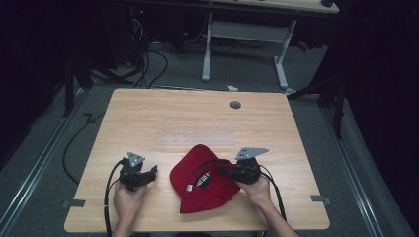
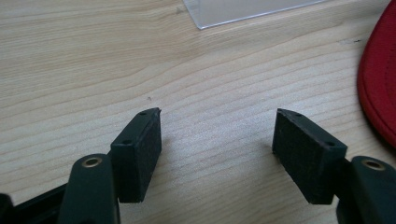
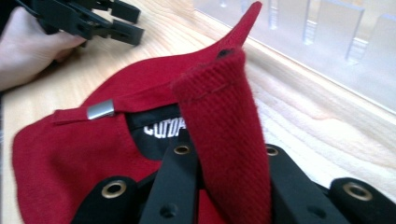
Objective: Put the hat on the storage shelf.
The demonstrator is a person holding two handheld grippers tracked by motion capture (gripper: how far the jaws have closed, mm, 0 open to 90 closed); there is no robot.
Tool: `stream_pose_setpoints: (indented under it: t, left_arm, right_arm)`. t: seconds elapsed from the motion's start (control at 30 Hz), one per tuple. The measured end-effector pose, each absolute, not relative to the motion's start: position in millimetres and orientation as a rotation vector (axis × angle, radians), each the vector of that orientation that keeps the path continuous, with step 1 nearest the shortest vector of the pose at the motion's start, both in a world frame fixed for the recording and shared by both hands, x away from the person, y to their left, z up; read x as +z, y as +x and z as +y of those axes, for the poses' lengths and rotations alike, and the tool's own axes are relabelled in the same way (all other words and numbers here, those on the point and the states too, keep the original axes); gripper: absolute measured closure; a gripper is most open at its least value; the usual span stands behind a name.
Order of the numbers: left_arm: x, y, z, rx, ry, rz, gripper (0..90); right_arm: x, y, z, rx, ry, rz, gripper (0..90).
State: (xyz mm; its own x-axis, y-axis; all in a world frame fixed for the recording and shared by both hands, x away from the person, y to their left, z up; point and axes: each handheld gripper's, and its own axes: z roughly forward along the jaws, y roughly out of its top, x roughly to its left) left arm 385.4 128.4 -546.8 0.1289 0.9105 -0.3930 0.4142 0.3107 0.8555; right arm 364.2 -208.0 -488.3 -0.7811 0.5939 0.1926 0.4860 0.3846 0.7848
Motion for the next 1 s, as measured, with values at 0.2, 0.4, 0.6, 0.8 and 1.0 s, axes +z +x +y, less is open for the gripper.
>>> stream_pose_setpoints:
  t: [0.2,0.4,0.6,0.8,1.0]
  left_arm:
    - [-546.8,385.6,128.6,0.561,1.283,1.473,32.8]
    - [-546.7,385.7,128.7,0.558,1.282,1.472,32.8]
    - [-546.9,385.3,128.3,0.553,1.296,1.468,30.3]
    - [-547.4,385.4,127.0,0.550,1.305,1.470,23.7]
    - [-546.3,383.6,125.8,0.526,1.342,1.457,23.7]
  right_arm:
    - [-484.1,357.9,-209.4,1.389,0.981,2.514,85.2]
    - [-479.6,356.1,-219.5,1.461,1.051,2.477,85.4]
    - [-471.2,348.9,-234.0,1.478,1.108,2.438,85.4]
    - [-467.3,346.8,-250.0,1.511,1.221,2.388,85.4]
    - [-464.1,343.0,-258.2,1.501,1.257,2.361,85.4]
